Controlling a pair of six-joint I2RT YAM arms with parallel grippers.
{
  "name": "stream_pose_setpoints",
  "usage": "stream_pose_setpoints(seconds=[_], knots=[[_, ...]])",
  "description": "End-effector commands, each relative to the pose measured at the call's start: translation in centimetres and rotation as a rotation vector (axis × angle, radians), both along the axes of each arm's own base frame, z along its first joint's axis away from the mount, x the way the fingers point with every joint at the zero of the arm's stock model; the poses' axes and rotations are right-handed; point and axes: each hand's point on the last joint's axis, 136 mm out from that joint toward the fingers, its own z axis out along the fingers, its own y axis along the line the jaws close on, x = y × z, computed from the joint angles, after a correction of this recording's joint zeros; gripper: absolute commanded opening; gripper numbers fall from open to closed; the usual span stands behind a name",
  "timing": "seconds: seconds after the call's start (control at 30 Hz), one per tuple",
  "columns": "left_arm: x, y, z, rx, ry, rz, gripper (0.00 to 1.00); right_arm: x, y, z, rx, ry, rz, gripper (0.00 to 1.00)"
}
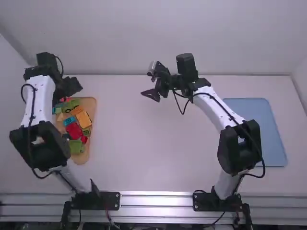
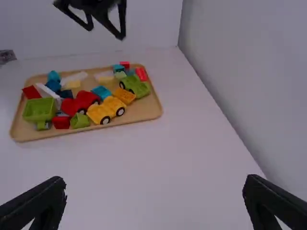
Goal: Assemble lego blocks to make yellow taxi
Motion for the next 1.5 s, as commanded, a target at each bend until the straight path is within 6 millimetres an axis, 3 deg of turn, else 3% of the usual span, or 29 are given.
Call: stream_pose_setpoints(seconds=[0.0, 0.2, 0.37, 0.6, 0.67, 0.7, 0.73, 1.07, 1.33, 1.47], knots=[[0.2, -0.5, -1.6, 0.032, 0.059, -0.003, 0.99, 0.4, 0.2, 0.9, 0.015, -0.012, 0.005, 0.99], [-0.6, -1.5, -6.0, -0.004, 0.178, -0.019, 1.0, 0.3, 0.2, 0.8, 0.013, -0.011, 0.005, 0.99], [-2.9, -1.6, -10.3, -0.06, 0.29, -0.018, 0.91, 0.9, 0.0, 0.5, -0.008, -0.015, -0.031, 0.99], [-3.9, -3.3, -14.3, -0.082, 0.317, -0.104, 0.87, 1.5, -0.3, 0.2, -0.031, -0.022, -0.066, 0.99], [-4.0, -3.3, -14.9, -0.08, 0.315, -0.087, 0.86, 1.6, -0.4, 0.1, -0.036, -0.023, -0.075, 0.99], [-4.0, -3.2, -15.4, -0.078, 0.308, -0.084, 0.74, 1.9, -0.6, 0.0, -0.041, -0.026, -0.088, 0.99], [-3.9, -3.0, -15.6, -0.075, 0.3, -0.082, 0.72, 1.9, -0.6, 0.0, -0.042, -0.026, -0.089, 0.99], [-4.6, -2.0, -16.9, -0.016, 0.313, -0.058, 0.81, 2.0, -0.7, 0.0, -0.042, -0.025, -0.09, 0.99], [-4.5, -2.2, -18.2, -0.017, 0.283, -0.058, 0.8, 1.9, -0.7, 0.0, -0.042, -0.021, -0.09, 0.99], [-4.4, -2.1, -18.5, -0.011, 0.27, -0.057, 0.75, 1.9, -0.7, -0.1, -0.044, -0.019, -0.089, 0.99]])
